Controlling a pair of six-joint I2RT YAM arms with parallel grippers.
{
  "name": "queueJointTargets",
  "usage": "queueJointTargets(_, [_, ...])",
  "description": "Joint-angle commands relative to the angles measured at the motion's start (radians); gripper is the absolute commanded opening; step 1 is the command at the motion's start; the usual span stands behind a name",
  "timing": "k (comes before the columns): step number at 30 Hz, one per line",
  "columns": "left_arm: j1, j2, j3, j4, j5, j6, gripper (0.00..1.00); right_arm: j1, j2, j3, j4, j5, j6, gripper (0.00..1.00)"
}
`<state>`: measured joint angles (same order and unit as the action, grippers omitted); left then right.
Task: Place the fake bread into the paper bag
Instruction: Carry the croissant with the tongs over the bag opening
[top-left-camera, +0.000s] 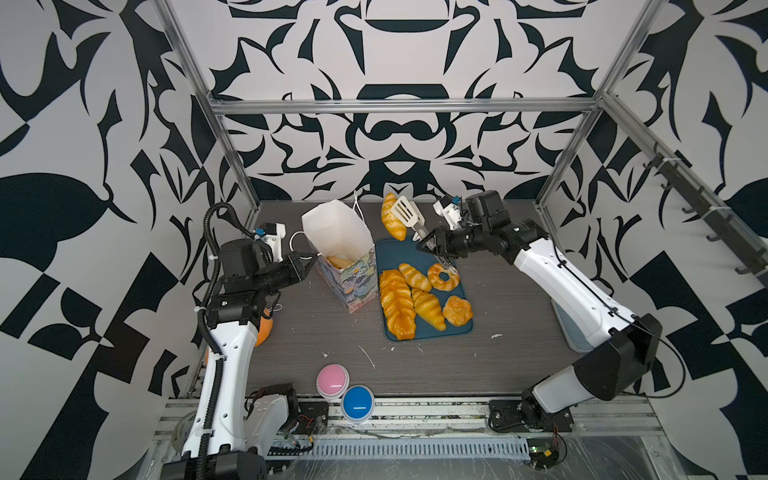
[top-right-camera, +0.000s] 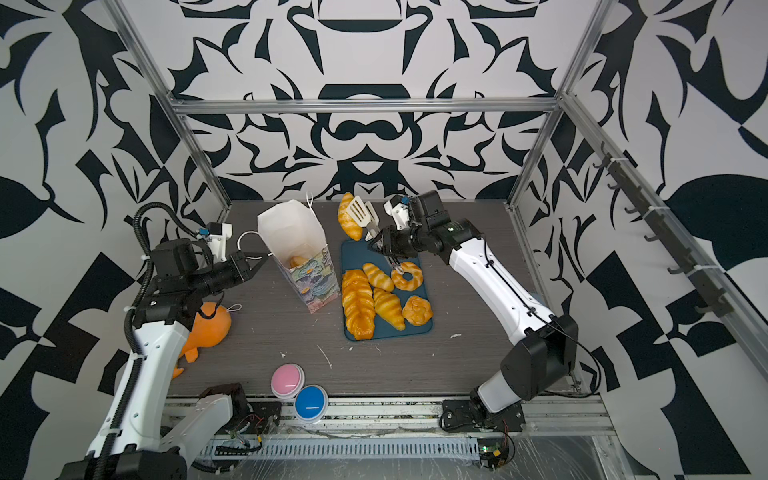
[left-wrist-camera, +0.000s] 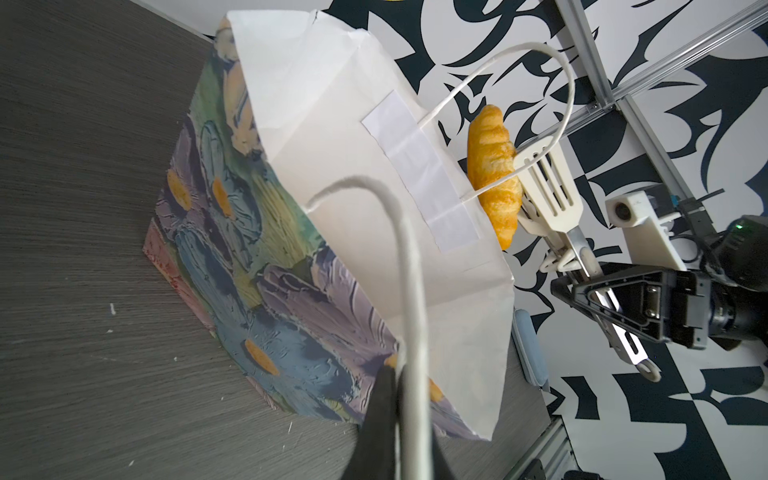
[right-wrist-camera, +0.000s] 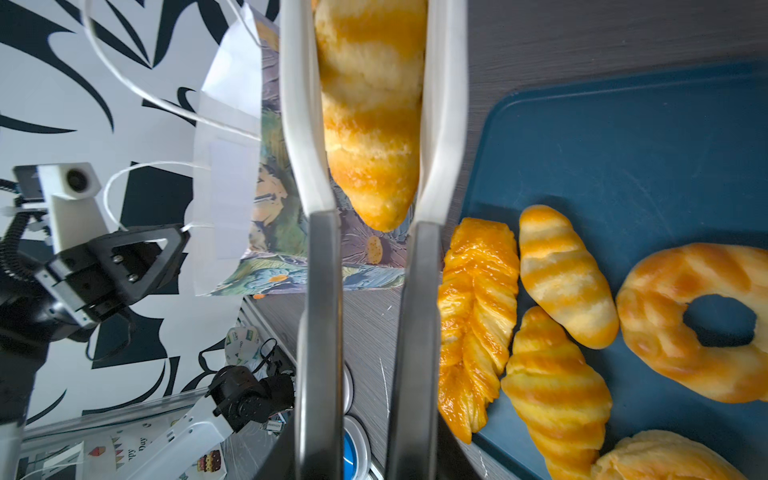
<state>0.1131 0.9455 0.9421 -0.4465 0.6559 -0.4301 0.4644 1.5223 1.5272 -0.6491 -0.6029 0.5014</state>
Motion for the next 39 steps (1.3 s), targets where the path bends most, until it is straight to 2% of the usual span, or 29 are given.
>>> queueJointTargets(1, [0.004,0.006,0.007,0.003,0.021,-0.009,0.0,0.006,-0.068,0.007,0.125,-0.091,-0.019,0.35])
queueJointTargets(14, [0.003,0.006,0.001,0.003,0.019,-0.007,0.0,0.081,-0.134,-0.027,0.253,-0.209,-0.006,0.36])
queueJointTargets(22, [0.003,0.003,-0.002,0.004,0.018,-0.007,0.0,0.186,-0.128,-0.006,0.272,-0.208,-0.033,0.36])
queueJointTargets(39, [0.003,-0.005,-0.01,0.002,0.014,-0.003,0.0,0.223,-0.051,0.004,0.296,-0.186,-0.009,0.36])
